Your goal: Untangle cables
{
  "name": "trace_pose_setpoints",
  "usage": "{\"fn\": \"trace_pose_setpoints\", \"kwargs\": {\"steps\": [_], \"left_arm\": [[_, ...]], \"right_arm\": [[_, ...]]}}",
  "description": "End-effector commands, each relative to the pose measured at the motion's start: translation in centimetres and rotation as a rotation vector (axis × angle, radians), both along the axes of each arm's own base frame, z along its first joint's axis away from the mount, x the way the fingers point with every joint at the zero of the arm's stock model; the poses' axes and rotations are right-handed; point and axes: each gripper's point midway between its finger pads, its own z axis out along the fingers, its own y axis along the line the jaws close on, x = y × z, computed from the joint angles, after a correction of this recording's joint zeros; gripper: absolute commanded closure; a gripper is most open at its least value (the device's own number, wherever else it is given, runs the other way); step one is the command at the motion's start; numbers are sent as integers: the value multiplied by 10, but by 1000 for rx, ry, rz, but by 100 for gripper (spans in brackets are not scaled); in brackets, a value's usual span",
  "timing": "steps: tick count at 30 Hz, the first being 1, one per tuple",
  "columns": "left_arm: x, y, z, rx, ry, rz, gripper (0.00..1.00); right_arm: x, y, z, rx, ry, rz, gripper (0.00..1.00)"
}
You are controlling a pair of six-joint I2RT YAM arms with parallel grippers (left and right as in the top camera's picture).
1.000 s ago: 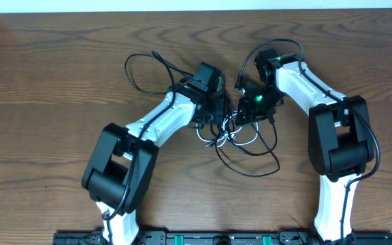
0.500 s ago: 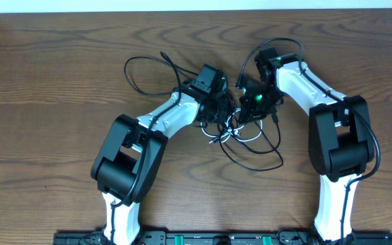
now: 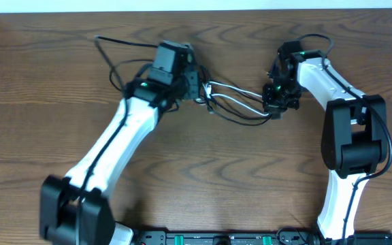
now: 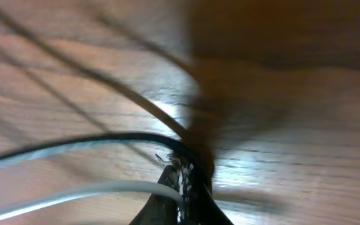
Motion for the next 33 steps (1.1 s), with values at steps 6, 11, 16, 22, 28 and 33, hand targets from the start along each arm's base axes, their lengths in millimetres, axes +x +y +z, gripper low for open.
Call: {"fn": "trace_pose_setpoints", "kwargs": {"steps": [6,11,16,22,28,33], "left_arm": [[17,79,26,90,-81,191,93],[21,118,25,175,-87,298,93],[20,126,23,191,-76,304,93],[19,118,22,165,-69,272,93],[14,118,18,170,-45,267,93],[9,119,14,178,-17,265,93]], "right_arm": [[16,-89,8,-186,-34,-179,99],[32,-140,48,-186,-124,-308,99],[46,-160,96,-69,-246,-356,99],[48,-115,121,152,-315,-184,99],[43,-98,115,85,-289,-122,99],[49,-52,164,279,-402,24,99]]}}
